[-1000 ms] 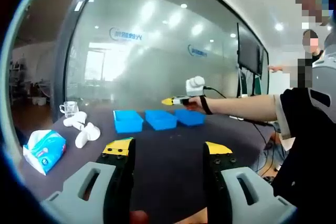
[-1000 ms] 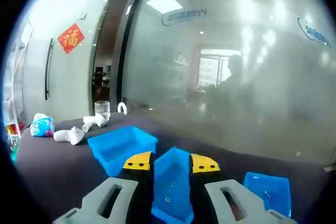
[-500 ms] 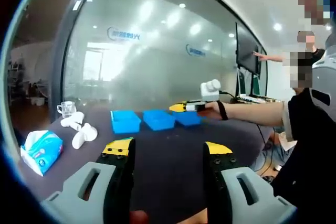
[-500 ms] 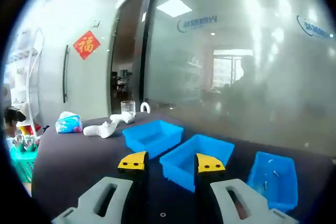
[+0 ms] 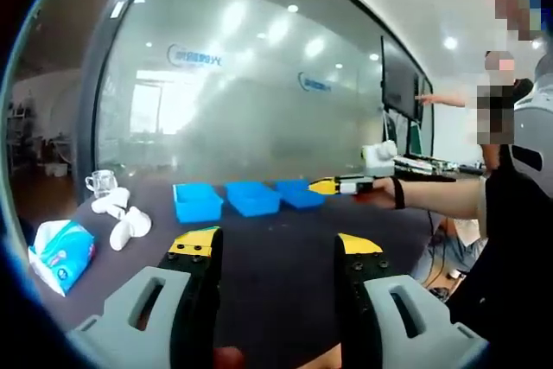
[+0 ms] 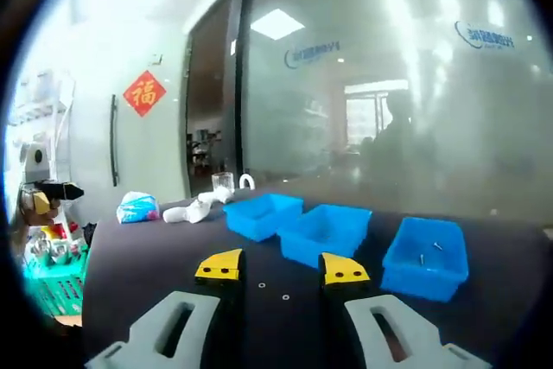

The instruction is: Sort the screws, nuts, and washers into the corresponding bins

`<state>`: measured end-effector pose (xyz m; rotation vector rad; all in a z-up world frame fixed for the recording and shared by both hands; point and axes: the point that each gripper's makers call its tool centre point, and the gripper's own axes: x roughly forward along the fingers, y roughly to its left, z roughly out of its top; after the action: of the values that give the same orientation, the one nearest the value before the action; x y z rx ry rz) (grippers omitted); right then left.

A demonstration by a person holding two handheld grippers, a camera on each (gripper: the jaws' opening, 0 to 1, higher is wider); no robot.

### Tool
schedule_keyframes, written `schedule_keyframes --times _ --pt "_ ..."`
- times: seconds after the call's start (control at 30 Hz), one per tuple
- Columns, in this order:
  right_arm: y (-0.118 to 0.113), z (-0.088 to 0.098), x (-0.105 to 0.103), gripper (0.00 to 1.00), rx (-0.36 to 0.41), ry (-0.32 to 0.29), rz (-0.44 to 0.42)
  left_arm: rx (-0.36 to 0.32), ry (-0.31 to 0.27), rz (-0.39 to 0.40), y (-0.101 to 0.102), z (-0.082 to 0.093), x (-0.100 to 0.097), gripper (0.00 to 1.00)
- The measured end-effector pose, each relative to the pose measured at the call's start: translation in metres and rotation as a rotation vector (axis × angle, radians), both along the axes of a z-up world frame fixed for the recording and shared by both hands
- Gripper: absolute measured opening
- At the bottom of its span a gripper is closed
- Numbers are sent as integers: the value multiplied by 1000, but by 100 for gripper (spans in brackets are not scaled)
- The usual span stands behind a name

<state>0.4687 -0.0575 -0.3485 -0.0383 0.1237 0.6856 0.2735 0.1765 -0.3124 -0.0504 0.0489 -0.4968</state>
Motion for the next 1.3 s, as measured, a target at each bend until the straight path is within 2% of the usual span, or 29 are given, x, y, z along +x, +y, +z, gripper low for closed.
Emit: schedule_keyframes --times 0.17,0.6,1.03,1.3 --pt "-10 0 -18 28 4 -12 -6 0 2 -4 -1 -1 1 51" --pt "-22 -5 -57 29 -49 -50 11 -3 -6 11 3 1 0 51" --pt "-46 -16 -89 29 -41 -21 -10 -5 -1 5 2 -2 3 51" --pt "-58 -13 -105 29 -24 -30 -25 -5 6 5 2 -6 5 51"
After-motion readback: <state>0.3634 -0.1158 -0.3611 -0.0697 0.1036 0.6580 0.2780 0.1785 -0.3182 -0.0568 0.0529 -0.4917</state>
